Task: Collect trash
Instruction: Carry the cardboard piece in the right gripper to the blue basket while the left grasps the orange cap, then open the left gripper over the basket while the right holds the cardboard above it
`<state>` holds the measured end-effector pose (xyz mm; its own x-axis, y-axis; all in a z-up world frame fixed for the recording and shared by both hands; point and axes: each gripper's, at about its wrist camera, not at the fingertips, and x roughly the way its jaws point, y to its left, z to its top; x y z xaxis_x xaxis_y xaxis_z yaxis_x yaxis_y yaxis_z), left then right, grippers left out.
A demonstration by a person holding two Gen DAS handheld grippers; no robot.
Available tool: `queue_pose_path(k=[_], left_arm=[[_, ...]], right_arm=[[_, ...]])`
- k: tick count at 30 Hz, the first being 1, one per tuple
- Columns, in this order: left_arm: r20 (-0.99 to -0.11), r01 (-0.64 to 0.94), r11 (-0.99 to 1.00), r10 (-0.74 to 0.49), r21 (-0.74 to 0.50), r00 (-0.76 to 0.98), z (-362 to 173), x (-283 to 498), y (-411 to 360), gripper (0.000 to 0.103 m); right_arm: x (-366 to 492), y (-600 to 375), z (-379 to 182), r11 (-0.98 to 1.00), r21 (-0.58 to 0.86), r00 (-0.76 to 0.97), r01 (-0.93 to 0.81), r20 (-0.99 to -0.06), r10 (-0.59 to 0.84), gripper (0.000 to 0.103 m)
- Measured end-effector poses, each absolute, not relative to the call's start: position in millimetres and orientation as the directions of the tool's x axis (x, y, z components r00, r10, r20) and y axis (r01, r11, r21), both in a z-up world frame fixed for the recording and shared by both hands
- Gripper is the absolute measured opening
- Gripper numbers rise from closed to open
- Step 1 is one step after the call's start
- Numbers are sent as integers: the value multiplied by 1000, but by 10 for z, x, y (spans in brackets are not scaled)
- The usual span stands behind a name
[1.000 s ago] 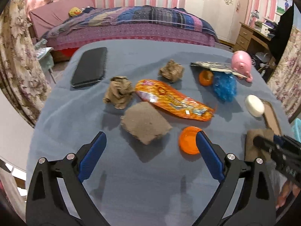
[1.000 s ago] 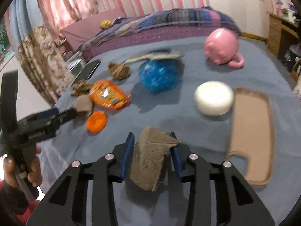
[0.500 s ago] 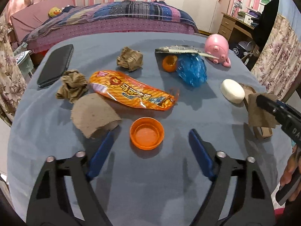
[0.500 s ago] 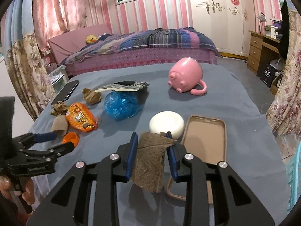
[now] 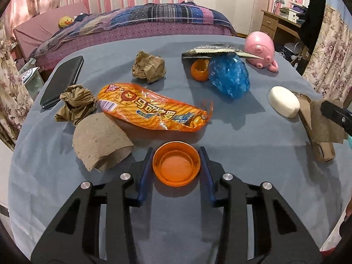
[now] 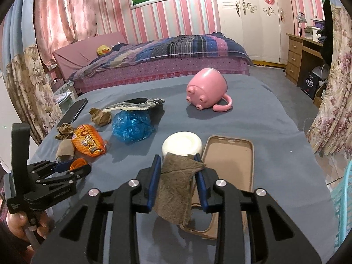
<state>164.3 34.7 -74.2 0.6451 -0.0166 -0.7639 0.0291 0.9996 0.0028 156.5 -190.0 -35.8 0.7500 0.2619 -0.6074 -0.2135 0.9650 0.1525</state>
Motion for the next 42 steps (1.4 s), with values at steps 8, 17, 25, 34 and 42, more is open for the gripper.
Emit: queue_pose_path(k=[8,17,25,34,42], left_arm=[[-697,52,998,-24,19,716,-453,1488,132,39],[-659,86,996,-56,13,750,-188,1407,-656,39],[-616,211,977,-180,-22,767,15,1366,-1589,39],[-616,410,912,-341,-32,710,-92,1338,-2845,39],[-633,578,813,-481,-64,606,-358,1194,-3797,39]], right_arm=[[1464,-2081,-155,974,64,789,-220,-575,216,31],[1208,-3012,12,992,15,831,-123,-545,111,31],[885,-4158,126,999,14,852,41,-523,-27,31],[418,-5152,0,969,-8,823,246,-526,-213,31],[206,-5642,-192,940,-14,785,341,-547,-293,31]])
